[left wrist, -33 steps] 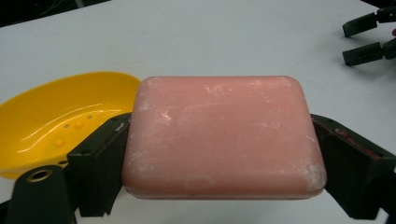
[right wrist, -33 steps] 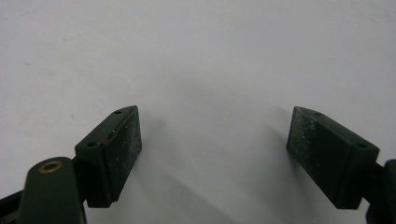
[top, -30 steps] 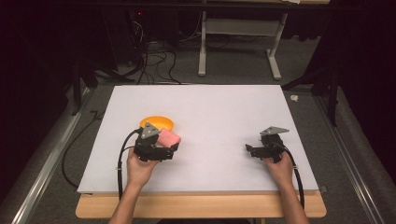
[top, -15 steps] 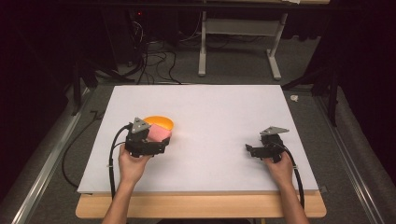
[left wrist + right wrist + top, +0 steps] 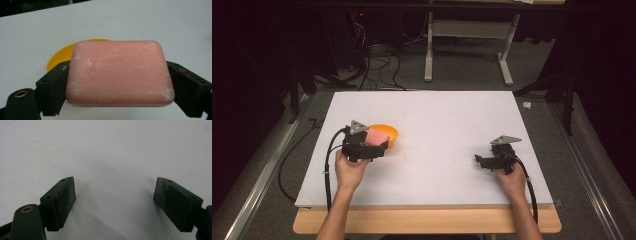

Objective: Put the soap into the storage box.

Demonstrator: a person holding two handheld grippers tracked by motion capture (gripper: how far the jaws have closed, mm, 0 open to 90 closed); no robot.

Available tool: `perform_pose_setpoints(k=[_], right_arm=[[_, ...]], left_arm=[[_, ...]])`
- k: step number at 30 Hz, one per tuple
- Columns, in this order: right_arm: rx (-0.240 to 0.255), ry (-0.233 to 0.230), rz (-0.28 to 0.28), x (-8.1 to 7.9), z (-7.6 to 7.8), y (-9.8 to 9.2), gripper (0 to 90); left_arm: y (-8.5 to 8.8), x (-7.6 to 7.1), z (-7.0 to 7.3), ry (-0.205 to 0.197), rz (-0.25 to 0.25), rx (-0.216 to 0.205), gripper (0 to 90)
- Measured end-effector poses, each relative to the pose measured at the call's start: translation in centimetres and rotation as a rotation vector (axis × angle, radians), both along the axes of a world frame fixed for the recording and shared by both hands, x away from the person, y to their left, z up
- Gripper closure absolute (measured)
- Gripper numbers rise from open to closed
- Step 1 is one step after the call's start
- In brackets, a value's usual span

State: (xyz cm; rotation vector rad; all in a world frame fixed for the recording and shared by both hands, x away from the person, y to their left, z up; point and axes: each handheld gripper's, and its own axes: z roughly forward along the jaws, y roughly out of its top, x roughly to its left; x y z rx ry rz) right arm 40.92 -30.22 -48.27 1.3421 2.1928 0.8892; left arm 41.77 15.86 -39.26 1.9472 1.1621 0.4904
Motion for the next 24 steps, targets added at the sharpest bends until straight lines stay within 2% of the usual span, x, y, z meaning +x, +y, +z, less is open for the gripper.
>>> perform_pose_setpoints(k=[2,12,15,24], right_arm=[[0.0,0.0,0.0,0.0,0.0,0.0,18.5],[-0.001,-0.001,0.001,0.0,0.0,0.0,18.5],[-0.001,-0.001,0.001,0.0,0.0,0.0,18.5],[-0.001,-0.002,0.002,0.0,0.0,0.0,18.5]], left_arm=[[0.2,0.3,0.0,0.012,0.006,-0.01,13.7],[0.1,2.0,-0.1,0.038,0.032,0.008,13.7],[0.1,2.3,-0.2,0.041,0.041,0.001,13.7],[-0.4,4.0,-1.0,0.054,0.096,0.023,13.7]])
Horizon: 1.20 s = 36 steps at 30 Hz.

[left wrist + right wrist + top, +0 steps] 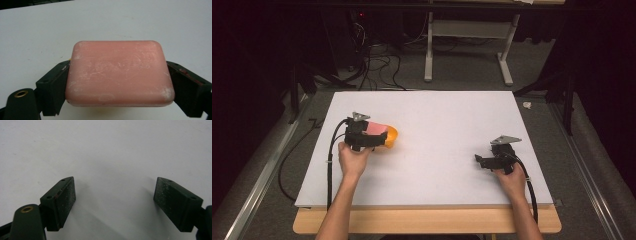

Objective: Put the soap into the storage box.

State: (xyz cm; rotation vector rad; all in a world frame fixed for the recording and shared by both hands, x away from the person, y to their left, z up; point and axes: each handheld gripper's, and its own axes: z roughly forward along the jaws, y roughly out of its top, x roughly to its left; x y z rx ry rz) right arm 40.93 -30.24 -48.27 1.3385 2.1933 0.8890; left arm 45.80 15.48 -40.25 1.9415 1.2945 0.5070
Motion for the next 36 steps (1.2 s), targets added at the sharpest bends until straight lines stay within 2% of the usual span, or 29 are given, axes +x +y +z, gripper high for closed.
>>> perform_pose_setpoints(k=[10,20,22,25,36], right_arm=[[0.0,0.0,0.0,0.0,0.0,0.0,18.5],[0.0,0.0,0.0,0.0,0.0,0.0,18.5],[0.0,0.0,0.0,0.0,0.0,0.0,18.5],[-0.001,0.0,0.0,0.0,0.0,0.0,18.5],[-0.001,0.0,-0.001,0.0,0.0,0.0,18.5]], left_arm=[[-0.5,1.2,-1.0,0.026,0.03,0.016,13.7],[-1.2,2.0,-1.7,0.034,0.047,0.046,13.7],[-1.3,2.1,-1.9,0.036,0.05,0.055,13.7],[-1.6,2.2,-2.1,0.031,0.055,0.091,13.7],[-1.8,2.7,-2.7,0.043,0.068,0.068,13.7]])
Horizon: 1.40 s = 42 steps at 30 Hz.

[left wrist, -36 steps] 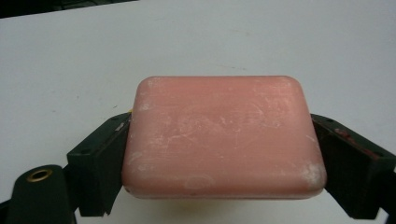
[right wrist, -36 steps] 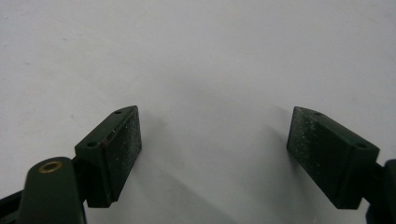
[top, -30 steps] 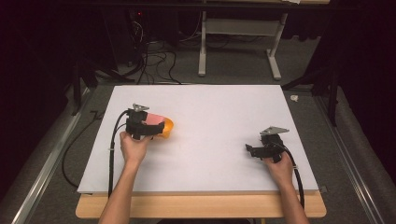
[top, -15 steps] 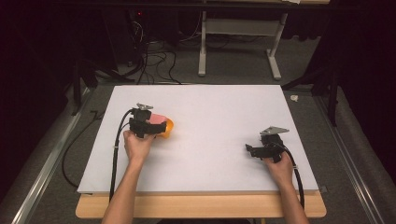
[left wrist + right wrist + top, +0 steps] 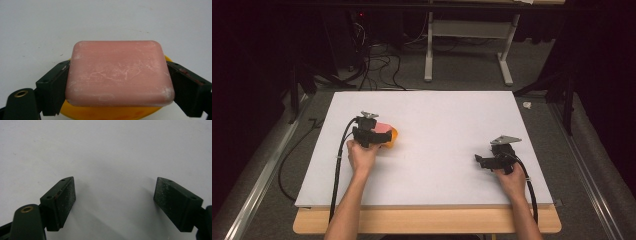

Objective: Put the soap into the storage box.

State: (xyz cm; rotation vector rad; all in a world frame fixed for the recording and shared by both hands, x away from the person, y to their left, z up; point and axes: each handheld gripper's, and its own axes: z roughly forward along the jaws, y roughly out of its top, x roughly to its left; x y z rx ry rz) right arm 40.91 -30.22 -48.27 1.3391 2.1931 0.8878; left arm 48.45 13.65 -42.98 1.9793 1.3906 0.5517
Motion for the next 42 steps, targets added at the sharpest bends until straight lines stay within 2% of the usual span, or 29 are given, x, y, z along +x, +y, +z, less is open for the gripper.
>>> perform_pose_setpoints(k=[14,22,30,42], right_arm=[[0.001,0.001,-0.002,-0.01,0.0,0.01,18.4],[0.0,-0.002,-0.001,0.0,-0.02,0.01,18.4],[0.001,0.002,-0.003,-0.02,0.01,0.02,18.4],[0.002,-0.001,-0.003,-0.01,-0.01,0.03,18.4]], left_arm=[[-0.26,0.16,-0.42,0.004,0.008,0.013,13.6],[-0.39,0.09,-0.31,-0.012,0.013,0.004,13.9],[-0.47,0.14,-0.5,0.002,0.008,0.016,13.9],[-0.26,0.0,-0.67,-0.009,0.008,0.012,13.6]])
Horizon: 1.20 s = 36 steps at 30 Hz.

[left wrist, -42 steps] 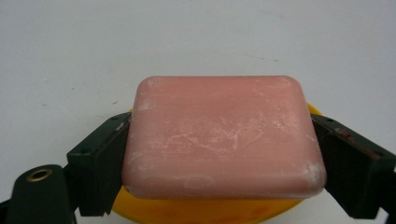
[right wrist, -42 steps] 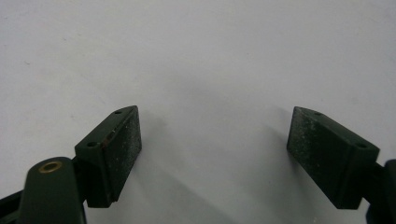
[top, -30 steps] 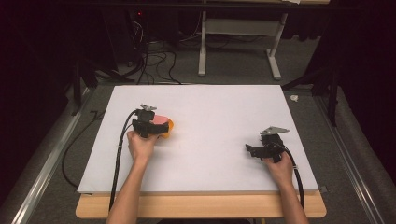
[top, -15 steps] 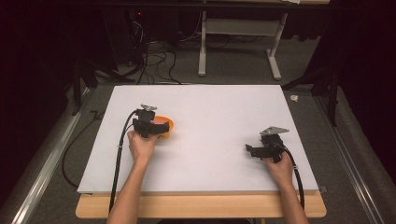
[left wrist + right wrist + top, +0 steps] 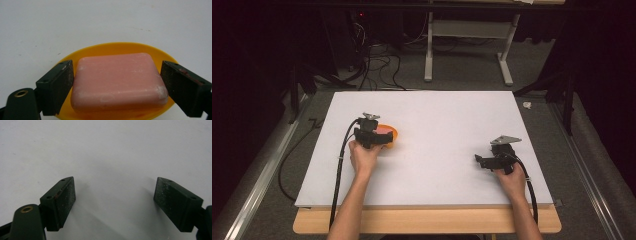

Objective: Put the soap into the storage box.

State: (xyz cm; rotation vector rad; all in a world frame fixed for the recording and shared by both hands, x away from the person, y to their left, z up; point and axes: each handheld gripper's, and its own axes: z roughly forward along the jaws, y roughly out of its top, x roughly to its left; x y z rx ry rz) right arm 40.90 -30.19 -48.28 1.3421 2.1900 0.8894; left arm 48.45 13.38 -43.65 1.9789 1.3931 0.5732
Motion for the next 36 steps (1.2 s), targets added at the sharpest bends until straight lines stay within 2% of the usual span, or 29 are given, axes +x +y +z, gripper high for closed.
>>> perform_pose_setpoints(k=[4,11,17,21,30,36], right_arm=[[0.0,0.0,-0.001,0.0,0.0,0.0,18.4],[-0.001,-0.001,0.0,0.0,0.0,0.0,18.4],[-0.002,-0.002,0.001,0.0,0.0,0.0,18.4],[-0.002,-0.002,0.001,0.0,0.0,0.0,18.4],[-0.002,-0.002,0.002,0.0,0.0,0.0,18.4],[-0.002,-0.002,0.001,0.0,0.0,0.0,18.3]], left_arm=[[0.0,-0.3,0.3,-0.027,-0.023,0.002,15.6],[0.5,-0.7,0.8,-0.037,-0.031,-0.016,14.8],[1.0,-1.7,1.9,-0.085,-0.038,-0.043,14.8],[1.2,-2.2,2.5,-0.102,-0.049,-0.052,14.9],[1.4,-4.0,3.2,-0.117,-0.115,-0.069,15.2],[1.2,-5.5,3.7,-0.133,-0.16,-0.099,15.4]])
